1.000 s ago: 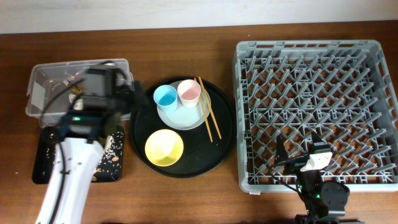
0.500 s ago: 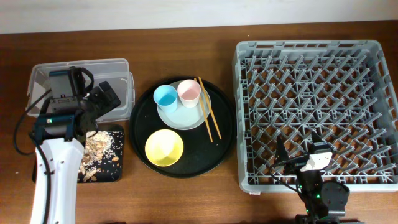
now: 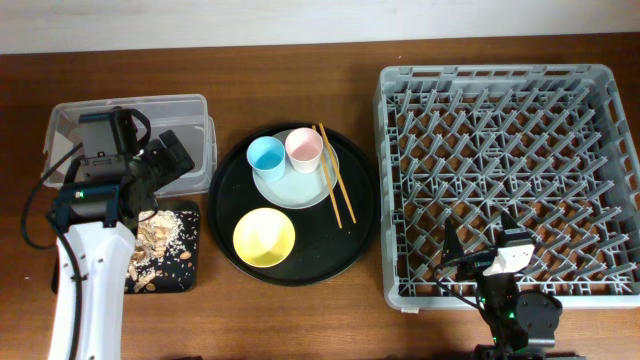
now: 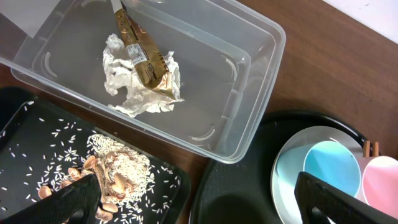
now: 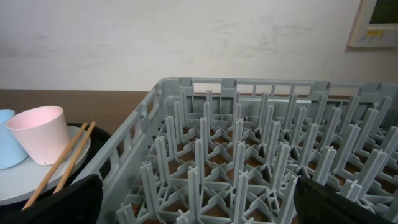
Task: Sort waste into correct bins and load items into the dishwasher rack
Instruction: 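Retract the left gripper over the black tray, then reach the right gripper over the rack to the pink cup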
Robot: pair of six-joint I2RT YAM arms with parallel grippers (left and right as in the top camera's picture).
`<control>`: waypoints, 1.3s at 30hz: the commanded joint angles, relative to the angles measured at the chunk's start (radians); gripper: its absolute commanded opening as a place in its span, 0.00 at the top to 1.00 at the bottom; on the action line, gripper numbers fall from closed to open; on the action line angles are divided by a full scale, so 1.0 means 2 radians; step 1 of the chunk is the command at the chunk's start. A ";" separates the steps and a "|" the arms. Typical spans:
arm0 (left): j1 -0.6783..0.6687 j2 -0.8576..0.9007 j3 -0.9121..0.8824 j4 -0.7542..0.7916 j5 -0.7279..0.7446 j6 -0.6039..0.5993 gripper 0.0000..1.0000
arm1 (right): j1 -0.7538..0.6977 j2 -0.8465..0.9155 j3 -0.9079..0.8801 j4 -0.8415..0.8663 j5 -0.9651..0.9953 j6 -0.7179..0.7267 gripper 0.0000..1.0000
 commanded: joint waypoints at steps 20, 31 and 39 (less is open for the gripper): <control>0.001 -0.002 0.010 -0.001 0.004 0.002 0.01 | -0.003 0.341 0.475 -0.367 -0.061 0.021 0.02; 0.001 -0.002 0.010 -0.001 0.004 0.002 0.01 | 0.002 0.647 0.786 -0.550 -0.130 0.019 0.09; 0.001 -0.002 0.010 -0.001 0.003 0.002 0.01 | 0.124 0.786 0.786 -0.475 -0.116 -0.099 0.40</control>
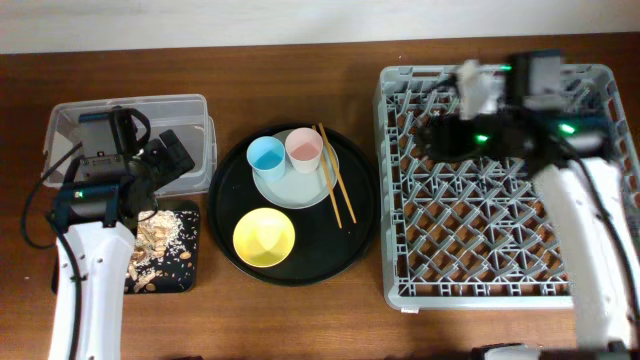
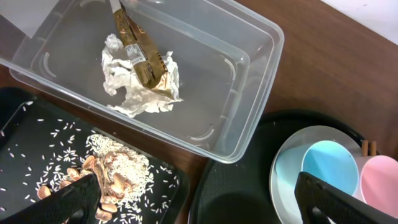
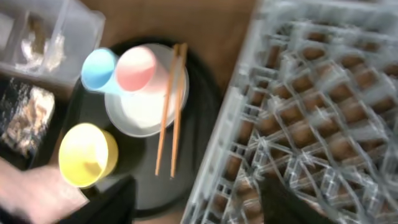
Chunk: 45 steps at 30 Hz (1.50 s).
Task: Sort waste into correct bins and load items into the dishwasher rack
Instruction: 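Reach the right gripper over the rack to the pink cup, then grasp the pink cup rim with the right gripper and lift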
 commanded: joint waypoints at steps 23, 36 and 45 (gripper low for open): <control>0.001 -0.002 0.008 0.001 0.001 0.002 0.01 | 0.247 0.208 0.007 0.222 0.135 -0.175 0.40; 0.001 -0.002 0.008 0.001 0.001 0.002 0.01 | 0.247 0.260 0.006 0.248 0.115 -0.225 0.38; 0.001 -0.002 0.008 0.001 0.001 0.002 0.01 | 0.246 0.267 0.006 0.246 0.115 -0.224 0.73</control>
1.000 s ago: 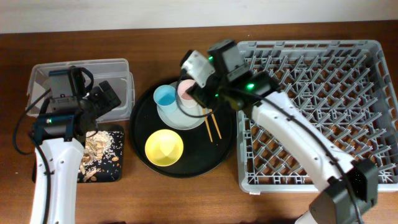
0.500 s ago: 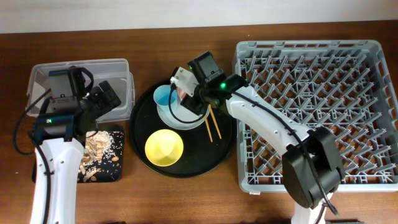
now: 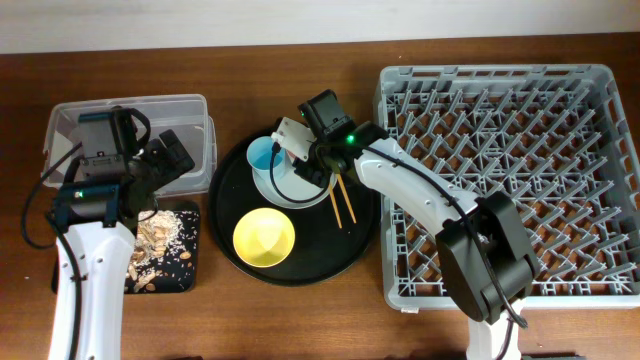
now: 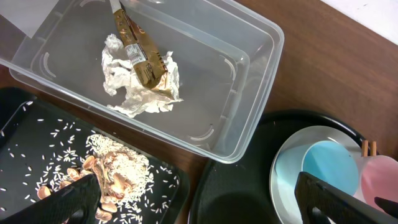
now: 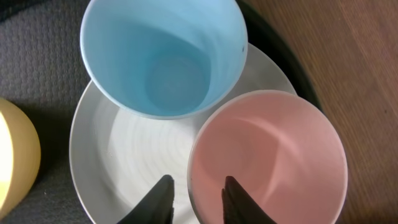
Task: Sort waste into correct bins and load items into the dishwasher rack
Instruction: 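Grasp the pink cup rim with the right gripper and lift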
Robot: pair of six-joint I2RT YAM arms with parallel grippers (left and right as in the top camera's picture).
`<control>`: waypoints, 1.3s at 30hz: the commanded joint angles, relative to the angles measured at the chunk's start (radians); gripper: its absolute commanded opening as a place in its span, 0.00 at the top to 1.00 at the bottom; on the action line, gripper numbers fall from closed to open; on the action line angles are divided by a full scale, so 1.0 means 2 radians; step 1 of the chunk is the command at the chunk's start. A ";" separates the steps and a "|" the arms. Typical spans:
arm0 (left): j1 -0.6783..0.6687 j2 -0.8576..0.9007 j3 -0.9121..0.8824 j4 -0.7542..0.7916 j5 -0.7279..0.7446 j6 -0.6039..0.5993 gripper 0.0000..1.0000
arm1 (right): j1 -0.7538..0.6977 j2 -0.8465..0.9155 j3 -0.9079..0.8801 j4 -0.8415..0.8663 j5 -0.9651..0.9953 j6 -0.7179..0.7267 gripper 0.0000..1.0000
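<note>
A pink cup (image 5: 273,162) and a blue cup (image 5: 165,56) stand on a white plate (image 5: 124,155) in the round black tray (image 3: 300,265). My right gripper (image 5: 198,194) is open low over them. One finger is outside the pink cup's left rim and the other inside it. Overhead, the right gripper (image 3: 300,150) hides most of the pink cup. A yellow bowl (image 3: 264,237) and chopsticks (image 3: 340,195) also lie in the tray. My left gripper (image 4: 202,205) hangs wide open over the gap between waste tray and round tray, holding nothing.
A grey dishwasher rack (image 3: 510,170) fills the right side. A clear bin (image 4: 242,81) at far left holds crumpled paper (image 4: 134,87) and a brown wrapper. In front of it a black square tray (image 4: 37,143) carries rice and nut shells.
My right arm was above the far left part of the rack and is now down at the cups, fingers astride the pink cup's rim. The left arm has not moved.
At first my right gripper sat low at the rack's near edge, facing the wall. Then it was high over the rack's far side, looking down at the tray. Now it is at the pink cup. The left gripper stayed open by the bin throughout.
</note>
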 commanded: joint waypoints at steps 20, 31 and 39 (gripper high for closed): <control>0.001 -0.002 0.008 0.001 0.002 0.002 0.01 | 0.001 -0.012 0.009 -0.021 -0.005 0.004 0.96; 0.001 -0.002 0.008 0.001 0.002 0.002 0.01 | -0.007 -0.158 0.009 -0.039 -0.004 0.071 0.96; 0.001 -0.002 0.008 0.001 0.002 0.002 0.01 | -0.131 -0.257 0.009 -0.107 -0.072 0.149 0.96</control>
